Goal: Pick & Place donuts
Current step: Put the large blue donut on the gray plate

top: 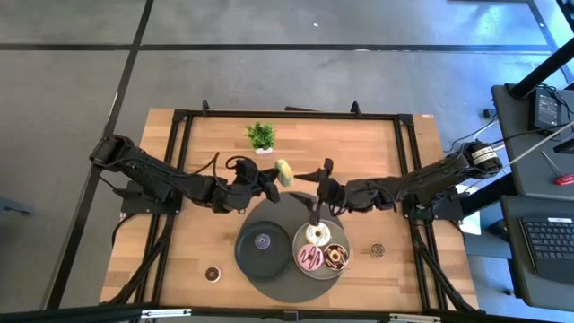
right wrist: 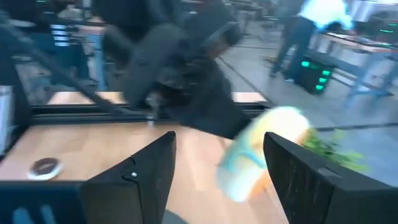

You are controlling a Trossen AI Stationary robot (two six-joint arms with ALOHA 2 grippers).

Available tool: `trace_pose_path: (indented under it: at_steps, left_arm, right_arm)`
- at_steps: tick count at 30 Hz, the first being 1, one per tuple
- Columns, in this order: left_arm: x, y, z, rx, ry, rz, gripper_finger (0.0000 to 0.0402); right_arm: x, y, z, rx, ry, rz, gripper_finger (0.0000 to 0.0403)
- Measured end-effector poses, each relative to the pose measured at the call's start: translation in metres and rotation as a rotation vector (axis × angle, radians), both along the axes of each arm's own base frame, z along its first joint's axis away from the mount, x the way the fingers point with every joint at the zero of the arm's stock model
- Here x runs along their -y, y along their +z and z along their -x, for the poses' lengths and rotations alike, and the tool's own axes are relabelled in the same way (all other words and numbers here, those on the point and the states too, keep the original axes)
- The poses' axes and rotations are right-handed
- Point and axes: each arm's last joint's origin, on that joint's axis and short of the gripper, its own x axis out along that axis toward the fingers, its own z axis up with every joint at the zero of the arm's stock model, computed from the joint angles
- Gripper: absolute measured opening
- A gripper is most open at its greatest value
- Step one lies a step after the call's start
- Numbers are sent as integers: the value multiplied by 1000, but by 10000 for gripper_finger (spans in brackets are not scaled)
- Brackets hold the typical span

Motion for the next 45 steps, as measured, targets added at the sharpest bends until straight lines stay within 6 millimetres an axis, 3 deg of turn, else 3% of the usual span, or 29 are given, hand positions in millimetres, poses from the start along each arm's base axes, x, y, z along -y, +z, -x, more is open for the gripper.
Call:
trace_pose_path:
  at_steps: [22,32,38,45]
  left_arm:
    - [2,8,-3,61,-45,0,10]
    - [4,9,-4,77,-90,18,10]
    - [5,9,-5,73,-134,30,10]
    - [5,9,-5,54,-134,2,16]
  right_arm:
    - [12,-2,-3,-1,7,-81,235]
    - [18,-3,-3,11,-111,-122,231]
    - [27,-8,-2,-14,-206,-164,199]
    - [28,-8,-2,-13,-209,-174,132]
